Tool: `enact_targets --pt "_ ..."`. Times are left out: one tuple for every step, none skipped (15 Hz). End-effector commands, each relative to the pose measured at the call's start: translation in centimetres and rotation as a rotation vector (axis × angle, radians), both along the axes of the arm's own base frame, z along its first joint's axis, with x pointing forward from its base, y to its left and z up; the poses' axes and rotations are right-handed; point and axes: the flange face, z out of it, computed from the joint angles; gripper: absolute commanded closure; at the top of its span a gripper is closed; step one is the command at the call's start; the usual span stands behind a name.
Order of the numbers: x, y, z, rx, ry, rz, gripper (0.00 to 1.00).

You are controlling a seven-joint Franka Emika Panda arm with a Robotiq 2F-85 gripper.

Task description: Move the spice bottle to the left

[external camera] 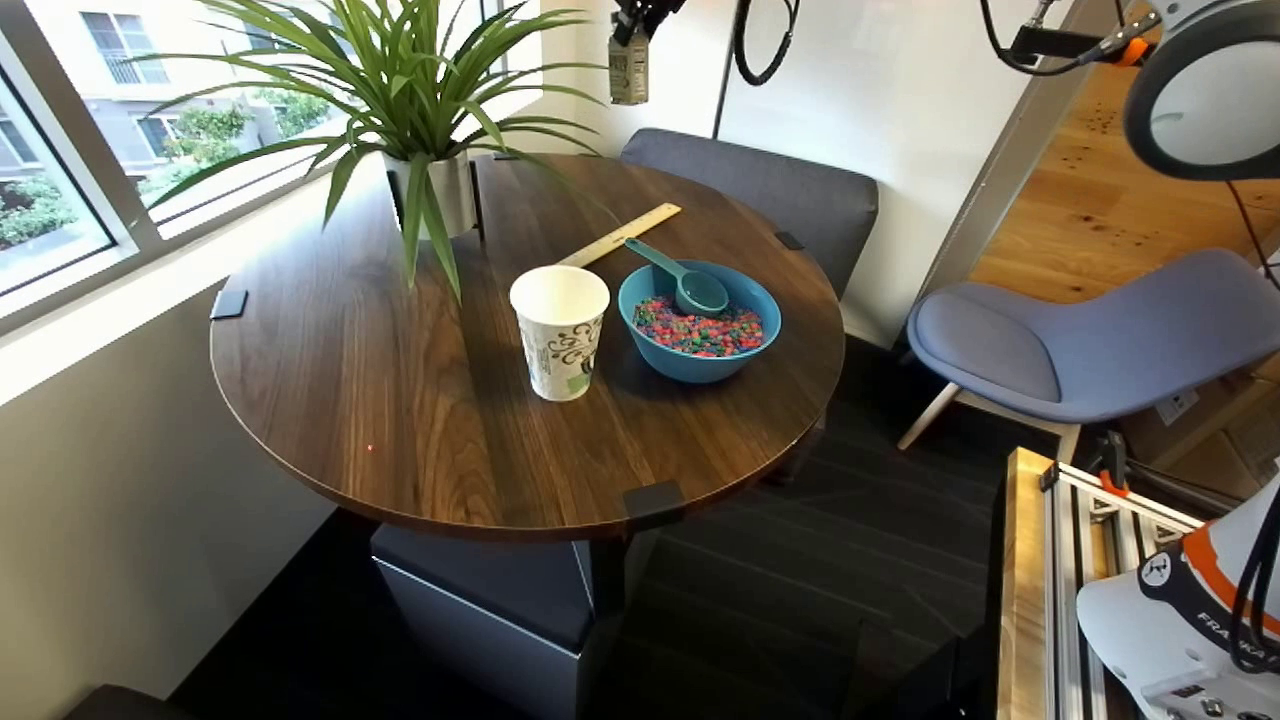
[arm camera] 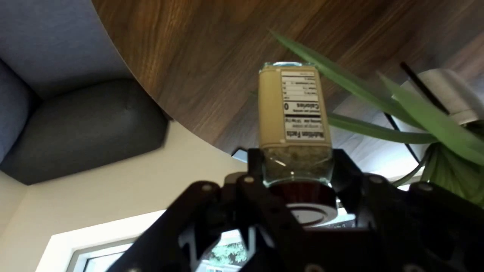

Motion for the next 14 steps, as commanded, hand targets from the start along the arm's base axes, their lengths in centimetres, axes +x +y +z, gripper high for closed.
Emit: enact_targets --pt "-3.1 0.7 0.4 0.066 0.068 -0.025 0.77" --pt "-3.7 0.6 0.5 0.077 0.066 -0.052 0.77" --pt "-4.2 0.6 0.8 0.092 0.054 -0.08 0.77" --pt "-4.6 0.6 1.0 0.114 0.029 -0.092 0.77" --pt "-4.9 0.9 1.1 0.13 0.014 -0.072 0.77" --pt "-3.0 0.4 0.9 0.078 0.03 -0.063 0.77" --pt "-3.3 0.4 1.1 0.08 0.027 -0.064 0.52" --pt "-3.3 0.4 1.2 0.079 0.025 -0.064 0.52" --pt "-3.2 0.4 1.0 0.079 0.027 -0.064 0.52" --pt "-3.1 0.4 0.8 0.079 0.03 -0.064 0.52" --pt "-3.1 0.4 0.6 0.08 0.032 -0.064 0.52" --pt "-3.1 0.4 0.5 0.08 0.033 -0.064 0.77" --pt "-3.0 0.4 0.6 0.067 0.004 -0.057 0.77" --pt "-3.3 -0.1 0.6 0.067 -0.01 -0.03 0.77"
